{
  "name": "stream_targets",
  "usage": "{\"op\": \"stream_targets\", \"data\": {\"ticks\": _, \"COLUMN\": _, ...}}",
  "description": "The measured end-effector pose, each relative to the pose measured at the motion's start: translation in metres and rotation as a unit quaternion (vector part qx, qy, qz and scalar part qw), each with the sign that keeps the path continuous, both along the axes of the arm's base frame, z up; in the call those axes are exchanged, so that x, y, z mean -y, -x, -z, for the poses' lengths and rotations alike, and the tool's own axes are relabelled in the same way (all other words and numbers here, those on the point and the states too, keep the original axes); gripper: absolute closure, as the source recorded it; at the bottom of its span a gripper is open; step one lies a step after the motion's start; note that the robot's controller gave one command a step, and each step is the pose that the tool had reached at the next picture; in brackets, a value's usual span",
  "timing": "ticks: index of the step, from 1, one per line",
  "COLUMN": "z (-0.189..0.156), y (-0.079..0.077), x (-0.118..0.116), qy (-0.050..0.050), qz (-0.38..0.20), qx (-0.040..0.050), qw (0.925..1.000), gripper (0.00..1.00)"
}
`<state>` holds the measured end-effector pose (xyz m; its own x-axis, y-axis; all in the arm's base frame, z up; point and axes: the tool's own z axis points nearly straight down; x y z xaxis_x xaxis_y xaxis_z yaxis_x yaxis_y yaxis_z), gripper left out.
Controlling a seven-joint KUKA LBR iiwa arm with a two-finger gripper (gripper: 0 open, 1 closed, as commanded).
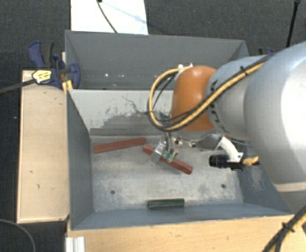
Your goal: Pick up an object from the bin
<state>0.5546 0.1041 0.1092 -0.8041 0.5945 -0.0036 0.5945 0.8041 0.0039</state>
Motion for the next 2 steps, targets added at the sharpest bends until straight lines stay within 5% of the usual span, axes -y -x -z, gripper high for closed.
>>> {"op": "stream_targets", "data": {"ticks": 2, "z": -0.066, "y": -0.003, "x": 0.000, "qy": 0.000, "qz": -0.008, "qx": 0.0010, "qw": 1.0000, "gripper": 1.00}}
